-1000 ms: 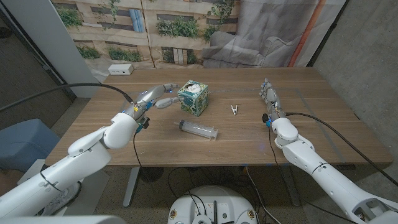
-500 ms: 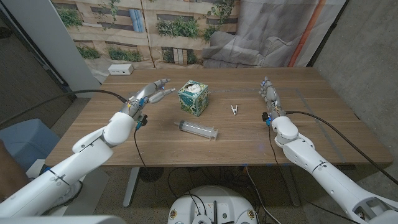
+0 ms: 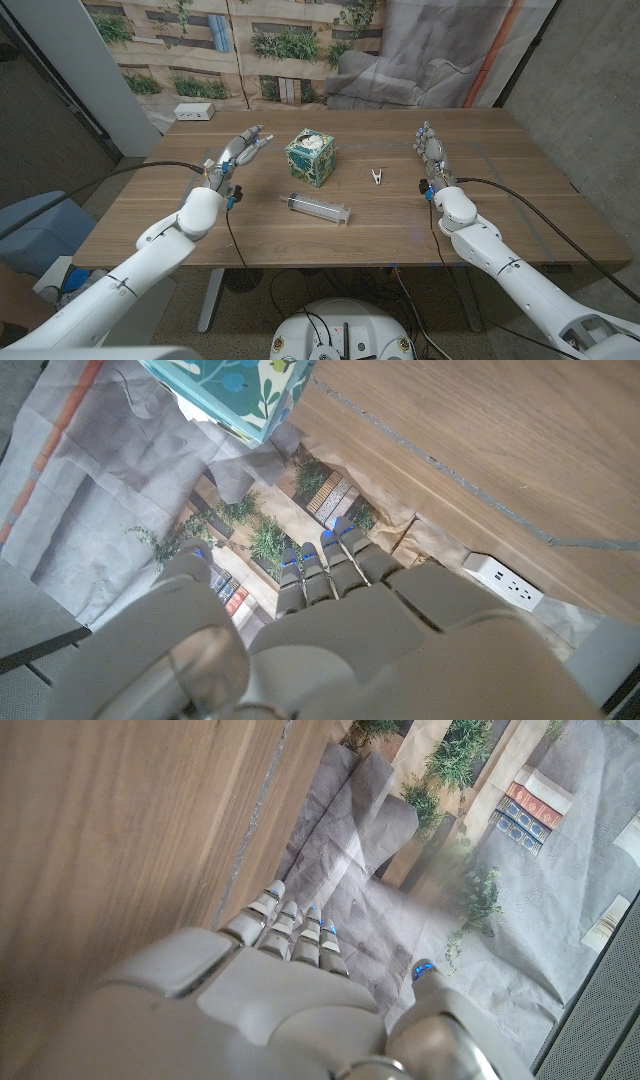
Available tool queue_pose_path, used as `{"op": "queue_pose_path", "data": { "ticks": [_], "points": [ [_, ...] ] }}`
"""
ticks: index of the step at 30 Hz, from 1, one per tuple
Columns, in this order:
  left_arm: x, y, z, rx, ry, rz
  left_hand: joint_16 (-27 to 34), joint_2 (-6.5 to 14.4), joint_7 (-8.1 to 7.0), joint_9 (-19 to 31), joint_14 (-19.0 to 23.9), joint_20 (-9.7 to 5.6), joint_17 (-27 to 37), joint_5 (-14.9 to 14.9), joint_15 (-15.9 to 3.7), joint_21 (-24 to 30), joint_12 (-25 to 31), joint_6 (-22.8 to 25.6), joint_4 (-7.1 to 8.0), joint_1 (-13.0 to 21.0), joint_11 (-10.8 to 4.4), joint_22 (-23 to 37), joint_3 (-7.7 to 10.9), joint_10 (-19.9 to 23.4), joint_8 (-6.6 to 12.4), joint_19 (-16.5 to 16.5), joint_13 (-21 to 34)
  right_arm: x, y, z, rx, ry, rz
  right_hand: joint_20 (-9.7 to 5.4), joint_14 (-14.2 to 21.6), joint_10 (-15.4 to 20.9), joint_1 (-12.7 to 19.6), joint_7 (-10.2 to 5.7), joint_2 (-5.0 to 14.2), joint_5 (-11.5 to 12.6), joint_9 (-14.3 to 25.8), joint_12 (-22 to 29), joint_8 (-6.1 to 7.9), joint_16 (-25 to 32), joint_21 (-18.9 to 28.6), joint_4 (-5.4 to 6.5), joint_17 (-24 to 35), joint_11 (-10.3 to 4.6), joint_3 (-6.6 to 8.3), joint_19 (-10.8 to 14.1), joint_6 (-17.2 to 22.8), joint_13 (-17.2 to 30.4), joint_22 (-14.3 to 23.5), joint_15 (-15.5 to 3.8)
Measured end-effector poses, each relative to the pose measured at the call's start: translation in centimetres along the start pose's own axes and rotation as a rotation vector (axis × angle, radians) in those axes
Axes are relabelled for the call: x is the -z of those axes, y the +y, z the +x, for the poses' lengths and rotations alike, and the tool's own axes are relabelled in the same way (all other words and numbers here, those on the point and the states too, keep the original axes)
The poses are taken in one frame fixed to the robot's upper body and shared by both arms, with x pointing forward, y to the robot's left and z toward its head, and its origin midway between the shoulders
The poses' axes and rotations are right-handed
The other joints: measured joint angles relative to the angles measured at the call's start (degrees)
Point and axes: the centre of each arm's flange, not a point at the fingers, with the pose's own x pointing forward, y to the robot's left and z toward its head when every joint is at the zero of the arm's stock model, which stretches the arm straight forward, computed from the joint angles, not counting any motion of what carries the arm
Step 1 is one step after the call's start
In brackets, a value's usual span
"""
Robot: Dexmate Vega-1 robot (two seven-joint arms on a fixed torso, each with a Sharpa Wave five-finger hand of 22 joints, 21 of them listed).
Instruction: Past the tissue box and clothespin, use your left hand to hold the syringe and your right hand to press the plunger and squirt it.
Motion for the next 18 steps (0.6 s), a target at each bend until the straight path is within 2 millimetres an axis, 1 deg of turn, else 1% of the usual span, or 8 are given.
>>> {"op": "queue_pose_path", "data": {
  "ticks": [3,9,11,13,14,16,18],
  "points": [
    [0.7,-0.4,0.3,-0.03,0.022,-0.058,0.0,0.3,-0.32,0.0,-0.3,0.0,0.0,0.0,-0.29,0.0,0.0,0.3,0.0,-0.3,-0.09,0.0,0.0,0.1,0.24,0.0,0.0,0.1,0.3,0.0,-0.007,-0.002,0.012,0.22,0.2,0.0,0.0,-0.2,0.0,0.1,0.0,0.0,0.0,0.0,0.0,0.0,0.0,0.0,0.0,0.2,0.2,0.0,0.0,-0.19],
    [1.8,-1.0,1.0,-0.061,0.044,-0.134,0.0,0.4,-0.32,0.0,-0.6,0.18,0.0,0.0,-0.61,0.0,0.0,0.3,0.03,-0.9,-0.71,0.1,0.03,-0.5,0.24,-0.7,0.0,0.5,0.8,0.0,-0.016,0.001,0.031,0.22,0.2,0.0,0.0,-0.2,0.0,0.1,0.0,0.0,0.0,0.0,0.0,0.0,0.0,0.0,0.0,0.2,0.2,0.0,0.0,-0.18],
    [2.2,-1.3,1.3,-0.066,0.05,-0.16,0.0,0.3,-0.19,0.0,-1.3,0.06,0.0,0.0,-0.52,0.0,0.0,-0.5,0.24,-1.4,-1.12,0.2,0.24,-1.0,0.24,-1.7,0.0,0.6,0.9,0.0,-0.019,0.002,0.039,0.22,0.2,0.0,0.0,-0.2,0.0,0.1,0.0,0.0,0.0,0.0,0.0,0.0,0.0,0.0,0.0,0.2,0.2,0.0,0.0,-0.18],
    [2.5,-1.5,1.6,-0.069,0.051,-0.186,0.0,0.3,-0.29,0.0,-2.2,0.11,0.0,0.0,-0.5,0.0,0.0,-0.9,0.24,-2.0,-1.21,0.2,0.24,-1.9,0.24,-2.4,0.0,0.8,1.1,-0.1,-0.02,0.003,0.048,0.22,0.2,0.0,0.0,-0.2,0.0,0.1,0.0,0.0,0.0,0.0,0.0,0.0,0.0,0.0,0.0,0.2,0.2,0.0,0.0,-0.18],
    [2.8,-1.7,1.9,-0.072,0.054,-0.2,0.0,0.3,-0.07,0.0,-2.4,0.23,0.0,0.0,-0.44,0.0,0.0,-1.2,0.24,-2.0,-1.14,0.2,0.24,-2.2,0.24,-2.5,0.0,0.9,1.1,-0.1,-0.021,0.001,0.055,0.22,0.2,0.0,0.0,-0.2,0.0,0.1,0.0,0.0,0.0,0.0,0.0,0.0,0.0,0.02,0.0,0.2,0.2,0.0,0.0,-0.18],
    [3.1,-2.1,2.2,-0.072,0.054,-0.226,0.0,0.5,0.01,0.0,-2.4,0.02,0.0,0.0,-0.38,0.0,0.0,-1.2,0.24,-2.2,-1.21,0.2,0.24,-2.3,0.24,-2.9,0.0,0.9,1.2,-0.1,-0.021,-0.002,0.062,0.22,0.2,0.3,0.0,-0.18,0.0,0.1,0.0,0.0,0.0,0.0,0.0,0.0,0.0,0.32,0.0,0.2,0.6,0.0,0.0,-0.18],
    [3.3,-2.5,2.6,-0.073,0.054,-0.247,0.0,0.5,0.01,0.0,-2.4,0.01,0.0,0.0,-0.38,0.0,0.0,-1.2,0.24,-2.2,-1.21,0.2,0.24,-2.3,0.24,-2.9,0.0,0.9,1.2,-0.1,-0.02,-0.006,0.069,0.22,0.2,0.3,0.0,-0.11,0.0,0.1,0.0,0.0,0.0,0.0,0.0,0.0,0.0,0.31,0.0,0.2,0.7,0.0,0.0,-0.18]
  ]
}}
